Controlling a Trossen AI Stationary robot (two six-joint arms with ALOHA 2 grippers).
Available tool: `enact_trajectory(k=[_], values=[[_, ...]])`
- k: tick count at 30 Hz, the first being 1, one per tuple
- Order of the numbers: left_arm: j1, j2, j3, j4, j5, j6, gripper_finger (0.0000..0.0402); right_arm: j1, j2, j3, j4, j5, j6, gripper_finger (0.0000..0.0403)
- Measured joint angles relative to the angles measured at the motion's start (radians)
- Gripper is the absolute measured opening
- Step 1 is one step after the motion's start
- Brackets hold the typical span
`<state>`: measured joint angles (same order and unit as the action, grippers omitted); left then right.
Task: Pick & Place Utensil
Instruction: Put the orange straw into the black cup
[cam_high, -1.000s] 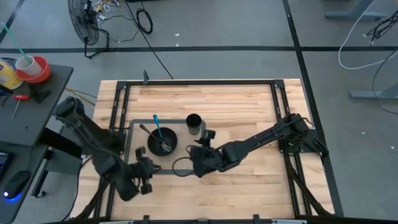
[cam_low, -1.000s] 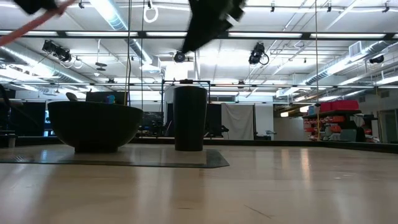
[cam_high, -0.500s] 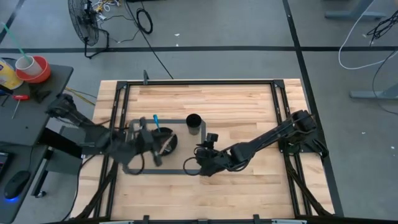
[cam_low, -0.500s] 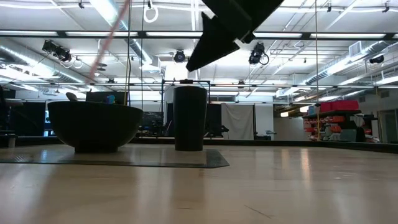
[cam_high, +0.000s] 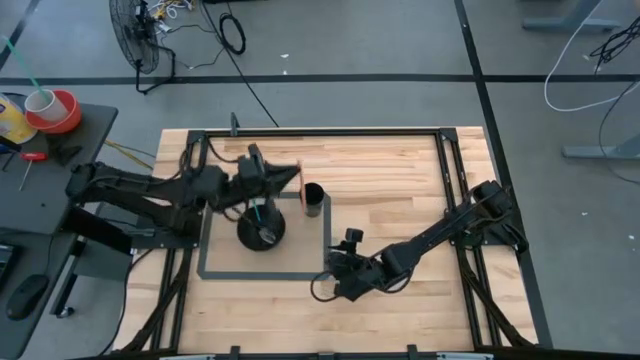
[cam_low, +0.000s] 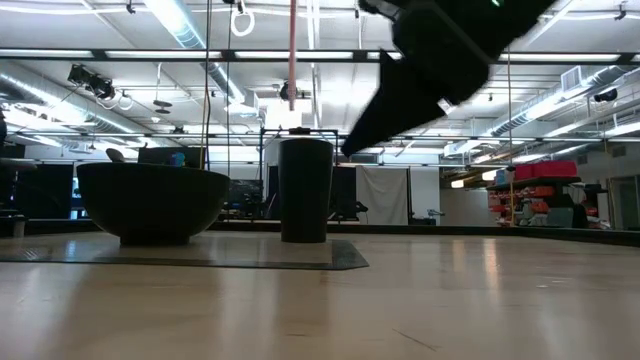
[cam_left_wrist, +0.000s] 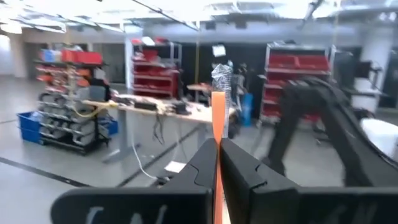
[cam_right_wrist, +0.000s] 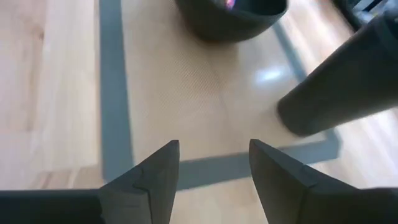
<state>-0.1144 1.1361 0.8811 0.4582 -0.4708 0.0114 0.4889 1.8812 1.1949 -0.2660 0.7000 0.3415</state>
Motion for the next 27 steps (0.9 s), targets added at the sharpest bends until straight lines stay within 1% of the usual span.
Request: enact_trajectory(k=[4,6,11,19,24,27], values=[[0.088,0.023,-0.005,0.035,0.041,0.001,0.0018,-0.001,0.000,-0.057,0.107,-0.031,-0.012,0.0196],[0.122,0.056,-0.006,0.046,0.052,0.000,0.0018,-0.005,0.000,-0.068,0.127,-0.034,-0.037,0.0196],[0.174,0.144,-0.006,0.110,0.075,-0.022,0.0018,-0.011,0.000,-0.070,0.131,-0.050,-0.036,0.0196],[0.166,0.234,-0.006,0.082,0.073,-0.025,0.0018,-0.010,0.000,-0.070,0.127,-0.100,-0.035,0.0196],[0.143,0.266,-0.006,0.067,0.010,-0.031,0.0018,-0.010,0.000,-0.070,0.128,-0.110,-0.032,0.0196],[0.141,0.292,-0.006,0.064,-0.009,-0.046,0.0018,-0.010,0.000,-0.070,0.125,-0.115,-0.032,0.0196]])
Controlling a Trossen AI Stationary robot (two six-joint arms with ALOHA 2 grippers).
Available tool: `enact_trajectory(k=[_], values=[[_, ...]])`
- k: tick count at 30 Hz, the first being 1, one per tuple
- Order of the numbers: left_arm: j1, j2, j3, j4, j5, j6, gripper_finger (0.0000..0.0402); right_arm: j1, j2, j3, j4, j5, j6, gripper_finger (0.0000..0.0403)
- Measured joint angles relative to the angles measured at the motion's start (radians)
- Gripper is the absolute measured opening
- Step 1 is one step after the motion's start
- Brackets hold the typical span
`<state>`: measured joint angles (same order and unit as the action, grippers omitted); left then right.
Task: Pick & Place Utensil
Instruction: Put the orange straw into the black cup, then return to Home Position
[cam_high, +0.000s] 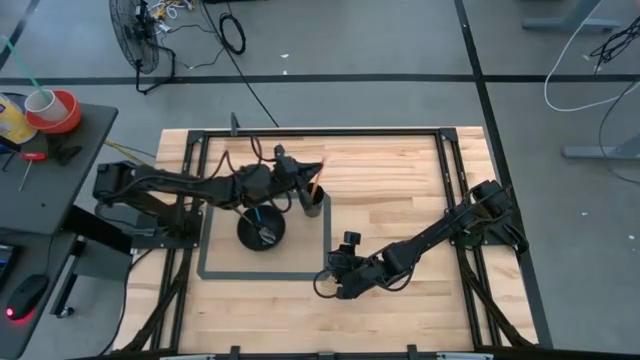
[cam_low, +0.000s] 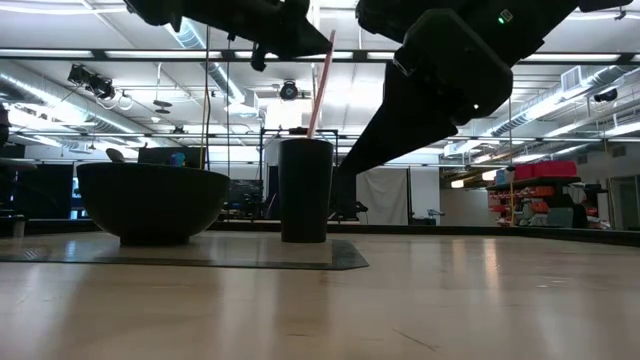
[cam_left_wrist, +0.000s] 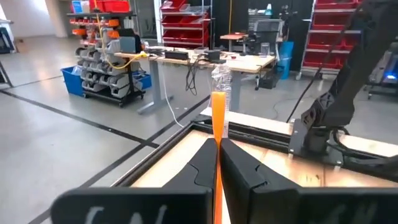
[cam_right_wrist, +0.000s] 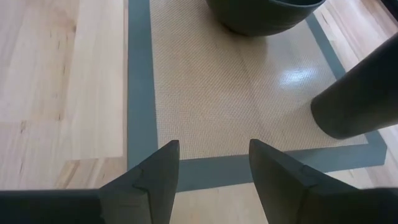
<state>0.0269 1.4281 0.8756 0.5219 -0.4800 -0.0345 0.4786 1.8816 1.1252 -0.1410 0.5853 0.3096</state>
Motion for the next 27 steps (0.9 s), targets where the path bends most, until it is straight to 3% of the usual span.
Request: enact_trajectory(k=[14,23,27], values=[[0.000,0.045,0.000,-0.003,-0.014,-0.025,0.0025,0.000,0.000,0.000,-0.006,-0.003,0.011,0.0196],[-0.007,0.035,0.000,-0.098,-0.006,-0.076,0.0105,0.000,-0.004,0.000,-0.027,-0.022,0.025,0.0196],[-0.021,-0.054,0.000,-0.214,-0.014,-0.050,0.0129,0.006,-0.086,-0.001,-0.129,0.007,0.077,0.0196]])
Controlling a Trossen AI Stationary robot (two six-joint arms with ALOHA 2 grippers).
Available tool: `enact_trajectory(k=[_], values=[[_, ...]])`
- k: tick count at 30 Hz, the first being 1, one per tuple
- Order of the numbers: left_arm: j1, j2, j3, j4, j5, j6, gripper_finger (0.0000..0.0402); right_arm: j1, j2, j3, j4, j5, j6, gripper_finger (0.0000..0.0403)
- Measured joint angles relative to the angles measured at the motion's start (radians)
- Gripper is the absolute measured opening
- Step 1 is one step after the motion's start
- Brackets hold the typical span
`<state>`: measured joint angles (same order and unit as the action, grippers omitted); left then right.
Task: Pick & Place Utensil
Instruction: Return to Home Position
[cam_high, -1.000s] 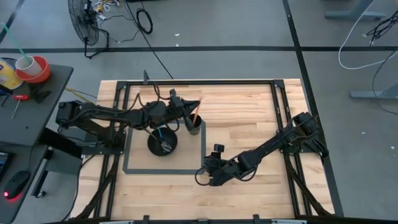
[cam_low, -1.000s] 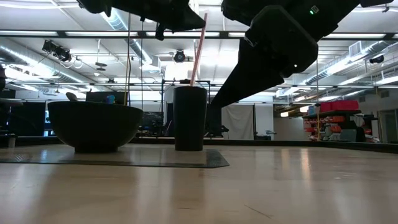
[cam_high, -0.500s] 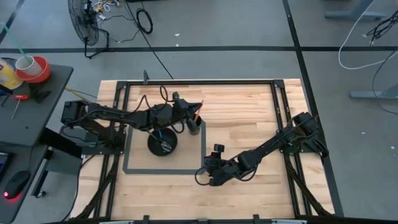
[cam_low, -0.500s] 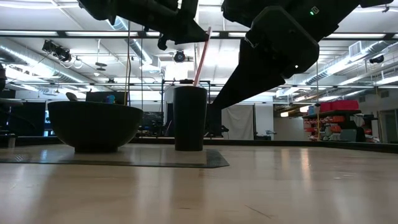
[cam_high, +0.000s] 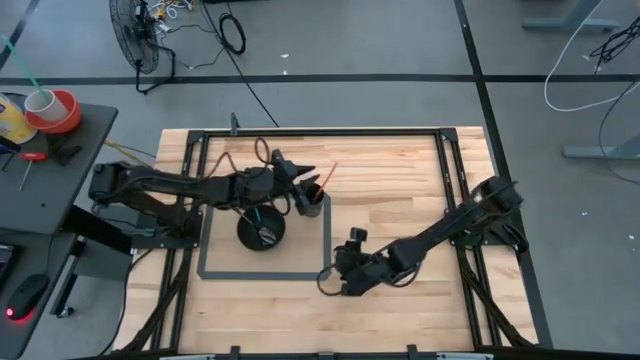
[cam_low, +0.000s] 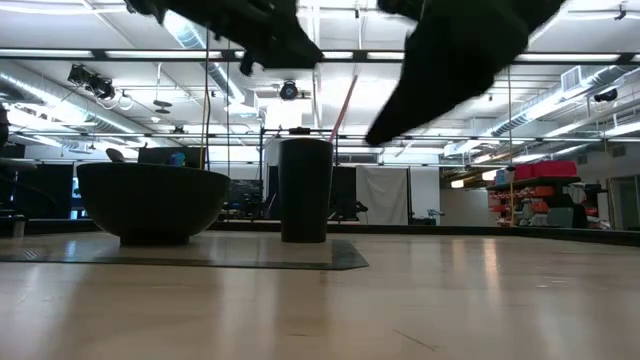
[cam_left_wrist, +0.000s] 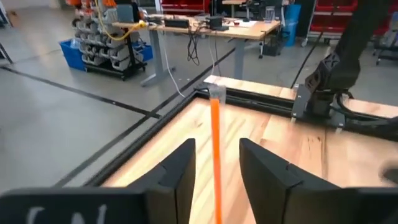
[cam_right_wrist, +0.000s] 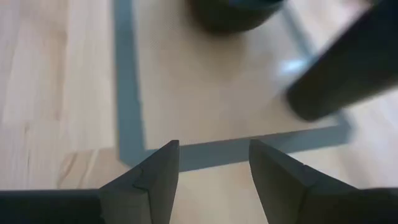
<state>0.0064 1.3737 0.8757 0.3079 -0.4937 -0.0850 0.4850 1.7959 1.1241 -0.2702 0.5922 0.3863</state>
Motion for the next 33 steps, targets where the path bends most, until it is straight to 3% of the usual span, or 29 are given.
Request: enact_trajectory(k=[4,8,15,17,22,28,33], values=[[-0.023,-0.174,0.000,-0.155,-0.026,0.026,0.0135,0.021,-0.117,-0.009,-0.075,0.112,0.048,0.0196],[-0.052,-0.382,0.001,-0.350,-0.018,0.027,0.0130,0.031,-0.237,-0.094,0.033,0.166,-0.016,0.0196],[-0.099,-0.609,0.001,-0.739,-0.001,-0.044,0.0120,-0.057,-0.392,-0.348,0.514,-0.034,-0.258,0.0196],[-0.103,-0.627,0.001,-0.794,-0.005,-0.072,0.0120,-0.094,-0.456,-0.415,0.552,-0.104,-0.305,0.0196],[-0.101,-0.638,0.001,-0.847,-0.002,-0.097,0.0119,-0.180,-0.683,-0.552,0.573,-0.153,-0.312,0.0186],[-0.100,-0.593,0.000,-0.896,-0.039,-0.106,0.0119,-0.298,-0.986,-0.671,0.569,-0.497,-0.341,0.0151],[-0.099,-0.549,0.000,-0.904,-0.084,-0.107,0.0119,-0.410,-1.156,-0.716,0.499,-0.558,-0.322,0.0106]])
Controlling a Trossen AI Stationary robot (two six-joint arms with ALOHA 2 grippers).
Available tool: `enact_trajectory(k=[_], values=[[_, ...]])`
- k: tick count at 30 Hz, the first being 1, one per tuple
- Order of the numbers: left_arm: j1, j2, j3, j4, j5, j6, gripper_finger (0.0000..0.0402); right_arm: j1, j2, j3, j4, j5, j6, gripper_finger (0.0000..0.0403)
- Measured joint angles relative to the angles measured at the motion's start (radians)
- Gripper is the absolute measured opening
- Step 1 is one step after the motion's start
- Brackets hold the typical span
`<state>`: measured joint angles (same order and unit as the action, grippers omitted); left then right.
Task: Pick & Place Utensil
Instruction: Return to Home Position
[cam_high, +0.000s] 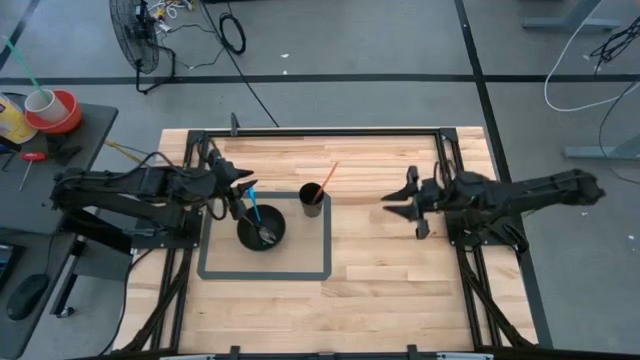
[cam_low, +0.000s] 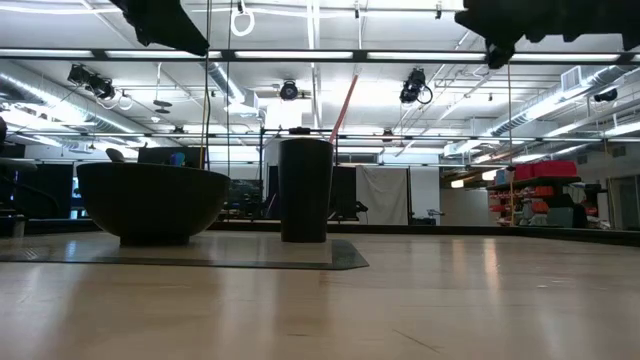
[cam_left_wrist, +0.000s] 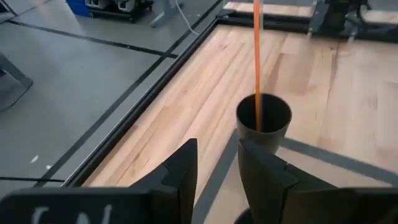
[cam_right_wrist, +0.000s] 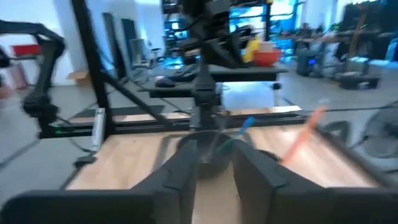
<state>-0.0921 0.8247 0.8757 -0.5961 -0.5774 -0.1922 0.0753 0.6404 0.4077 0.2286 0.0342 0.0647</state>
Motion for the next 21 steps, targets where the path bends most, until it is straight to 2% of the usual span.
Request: enact_trajectory(k=[3,7,11,14,16,21], values=[[0.000,0.020,0.000,0.007,0.003,-0.010,0.0119,-0.039,-0.087,-0.015,-0.057,-0.034,-0.049,0.0079],[0.000,0.033,0.000,0.043,0.068,-0.043,0.0119,-0.055,-0.179,-0.031,-0.082,-0.087,-0.101,0.0042],[-0.003,0.032,0.000,0.040,0.144,0.002,0.0119,-0.056,-0.302,-0.033,-0.171,-0.056,-0.104,0.0009],[-0.003,0.032,0.000,0.061,0.148,0.035,0.0119,-0.056,-0.375,-0.033,-0.246,-0.017,-0.109,0.0005],[-0.003,0.032,0.000,0.080,0.117,0.066,0.0119,-0.055,-0.419,-0.049,-0.253,0.030,-0.113,0.0006],[-0.003,0.032,0.000,0.138,0.111,0.106,0.0119,-0.054,-0.561,-0.149,-0.252,0.017,-0.110,0.0002]])
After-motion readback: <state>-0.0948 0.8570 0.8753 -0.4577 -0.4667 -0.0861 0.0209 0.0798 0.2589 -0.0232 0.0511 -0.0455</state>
